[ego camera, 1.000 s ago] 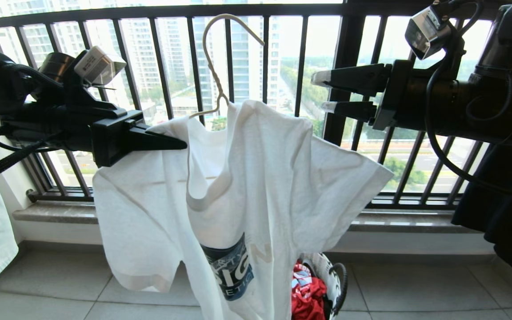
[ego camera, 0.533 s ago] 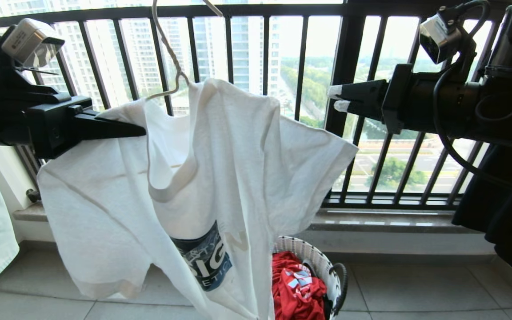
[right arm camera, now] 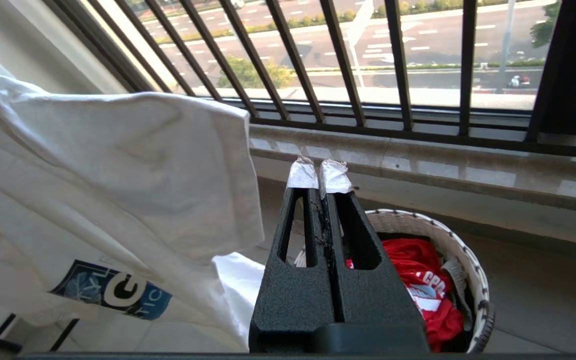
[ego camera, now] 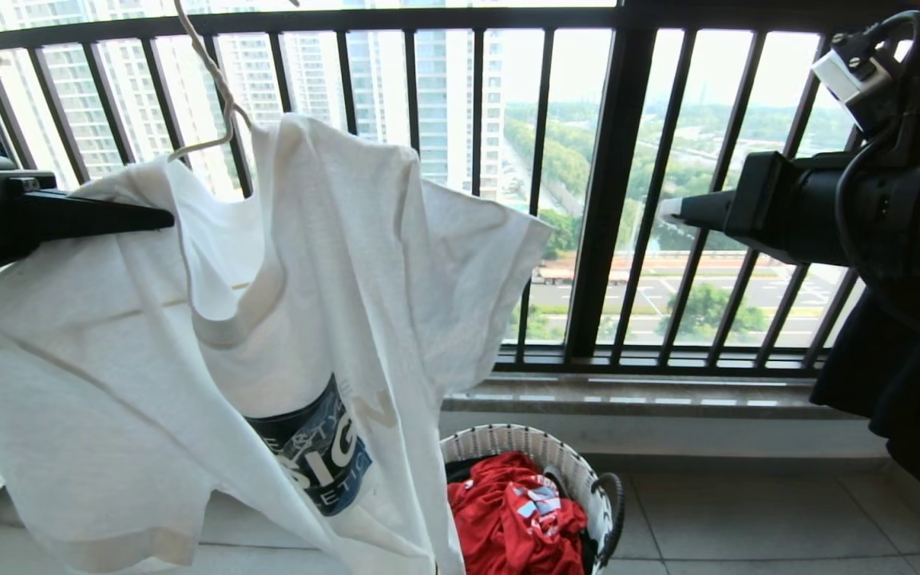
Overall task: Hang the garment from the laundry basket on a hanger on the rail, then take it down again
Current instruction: Hang the clothes rack on the clothesline
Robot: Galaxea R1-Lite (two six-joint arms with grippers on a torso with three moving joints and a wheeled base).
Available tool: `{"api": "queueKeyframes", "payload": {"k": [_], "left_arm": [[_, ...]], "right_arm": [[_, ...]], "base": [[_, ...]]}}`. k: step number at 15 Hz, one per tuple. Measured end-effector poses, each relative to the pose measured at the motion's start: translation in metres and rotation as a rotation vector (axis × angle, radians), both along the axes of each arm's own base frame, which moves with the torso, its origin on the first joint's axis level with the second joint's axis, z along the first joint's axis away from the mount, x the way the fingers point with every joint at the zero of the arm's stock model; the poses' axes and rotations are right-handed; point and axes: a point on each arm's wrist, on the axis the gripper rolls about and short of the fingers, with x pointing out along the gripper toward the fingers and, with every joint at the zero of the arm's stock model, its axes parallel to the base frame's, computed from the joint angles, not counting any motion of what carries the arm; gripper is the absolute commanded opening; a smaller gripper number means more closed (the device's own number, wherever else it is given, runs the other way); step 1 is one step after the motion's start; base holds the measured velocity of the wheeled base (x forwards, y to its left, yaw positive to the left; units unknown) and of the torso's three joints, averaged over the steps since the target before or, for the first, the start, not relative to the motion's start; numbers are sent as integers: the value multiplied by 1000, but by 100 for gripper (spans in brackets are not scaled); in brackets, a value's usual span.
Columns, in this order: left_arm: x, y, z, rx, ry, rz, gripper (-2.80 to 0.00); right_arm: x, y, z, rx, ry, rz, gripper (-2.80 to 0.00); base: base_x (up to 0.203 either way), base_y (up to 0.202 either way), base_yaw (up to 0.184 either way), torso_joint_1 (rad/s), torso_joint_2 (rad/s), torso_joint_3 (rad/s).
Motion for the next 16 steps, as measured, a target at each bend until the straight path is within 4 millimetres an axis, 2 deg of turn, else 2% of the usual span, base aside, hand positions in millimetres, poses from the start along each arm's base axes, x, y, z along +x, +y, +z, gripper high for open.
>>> {"api": "queueKeyframes", "payload": {"k": [6, 9, 16], "left_arm": [[-22, 33, -2, -10, 20, 174, -280], [-39, 40, 1, -8, 9, 238, -280], [-72, 42, 10, -53, 56, 352, -280]], "right_arm": [[-42, -20, -8, -66, 65, -161, -280], [-62, -32, -14, -112, 60, -277, -280], [-100, -48, -26, -114, 38, -296, -280]], "base": [[0, 0, 0, 0, 0, 0], [0, 0, 0, 0, 0, 0], [0, 0, 0, 0, 0, 0]]}}
